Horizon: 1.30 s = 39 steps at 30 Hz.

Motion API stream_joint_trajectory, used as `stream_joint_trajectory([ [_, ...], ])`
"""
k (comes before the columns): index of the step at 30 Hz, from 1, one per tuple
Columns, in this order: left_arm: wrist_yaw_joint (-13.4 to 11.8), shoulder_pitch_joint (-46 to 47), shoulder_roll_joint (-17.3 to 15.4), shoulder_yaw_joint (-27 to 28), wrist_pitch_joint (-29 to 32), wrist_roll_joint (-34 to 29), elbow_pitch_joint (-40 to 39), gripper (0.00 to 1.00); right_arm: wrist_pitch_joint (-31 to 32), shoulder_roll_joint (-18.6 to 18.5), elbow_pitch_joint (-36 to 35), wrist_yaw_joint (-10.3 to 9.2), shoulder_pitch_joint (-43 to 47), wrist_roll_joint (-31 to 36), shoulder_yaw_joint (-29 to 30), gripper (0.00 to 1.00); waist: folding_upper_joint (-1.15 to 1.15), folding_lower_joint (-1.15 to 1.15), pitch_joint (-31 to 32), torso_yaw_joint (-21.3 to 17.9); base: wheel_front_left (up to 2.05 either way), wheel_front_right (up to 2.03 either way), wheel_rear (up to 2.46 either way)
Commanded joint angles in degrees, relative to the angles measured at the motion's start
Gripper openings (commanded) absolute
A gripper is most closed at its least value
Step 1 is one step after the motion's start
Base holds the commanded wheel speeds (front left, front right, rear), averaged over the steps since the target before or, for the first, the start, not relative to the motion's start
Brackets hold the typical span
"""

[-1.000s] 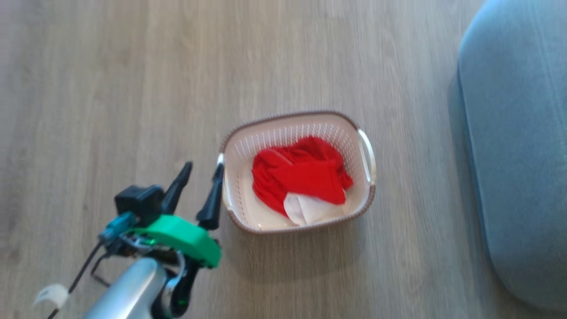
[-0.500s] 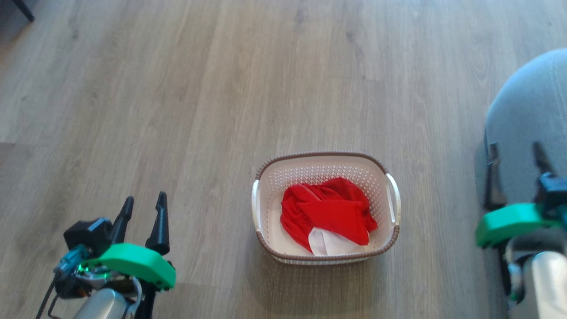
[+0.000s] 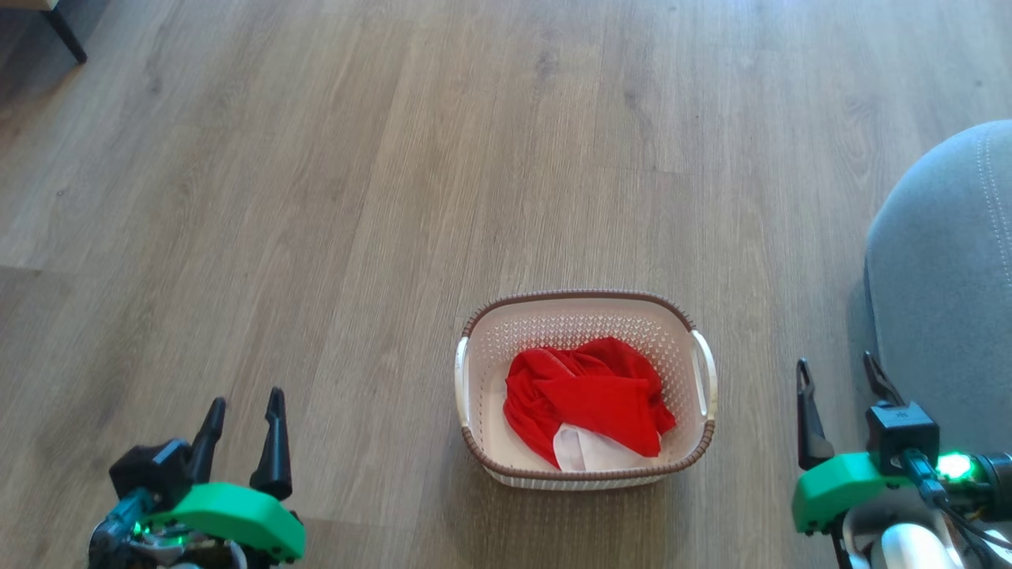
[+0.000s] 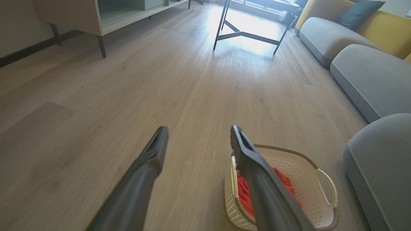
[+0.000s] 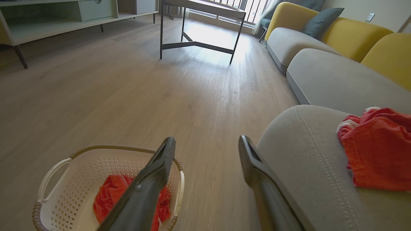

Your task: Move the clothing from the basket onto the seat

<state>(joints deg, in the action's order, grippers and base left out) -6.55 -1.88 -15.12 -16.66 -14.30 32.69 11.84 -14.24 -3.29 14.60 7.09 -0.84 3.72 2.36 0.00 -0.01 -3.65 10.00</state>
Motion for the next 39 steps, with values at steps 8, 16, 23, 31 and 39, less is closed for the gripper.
stream_joint_trajectory([
  [8, 3.42, 1.35, 2.02, 5.71, -0.7, -4.0, -1.24, 1.0, -0.74, 0.37, -4.03, 0.4, 0.02, -0.01, -0.13, 1.0, 0.0, 0.01, -1.36, -1.21, 0.0, 0.0, 0.0],
  [16, 5.92, 3.22, 3.74, 8.0, -0.7, -6.13, -1.05, 1.0, -0.75, 0.4, -6.06, 0.4, -1.19, -1.61, 0.26, 1.0, 0.0, 0.01, -5.34, -2.5, 0.0, 0.0, 0.0],
  [23, 9.0, 8.3, 4.49, 8.82, -0.7, -7.75, -1.14, 1.0, -0.75, 0.4, -8.64, 0.4, -3.97, -1.99, 1.3, 1.0, 0.0, 0.01, -13.19, -3.88, 0.0, 0.0, 0.0],
  [31, 12.27, 20.58, 5.75, 5.72, -0.7, -10.28, 0.46, 1.0, -0.75, 0.41, -13.48, 0.4, -9.06, -2.48, 2.95, 1.0, 0.0, 0.01, -26.37, -5.79, 0.0, 0.0, 0.0],
  [39, 13.69, 36.32, 6.26, -2.0, 0.3, -13.47, 9.85, 1.0, -0.75, 0.41, -21.04, 0.4, -14.37, -2.71, 3.99, 1.0, 0.0, 0.01, -38.93, -8.49, 0.0, 0.0, 0.0],
])
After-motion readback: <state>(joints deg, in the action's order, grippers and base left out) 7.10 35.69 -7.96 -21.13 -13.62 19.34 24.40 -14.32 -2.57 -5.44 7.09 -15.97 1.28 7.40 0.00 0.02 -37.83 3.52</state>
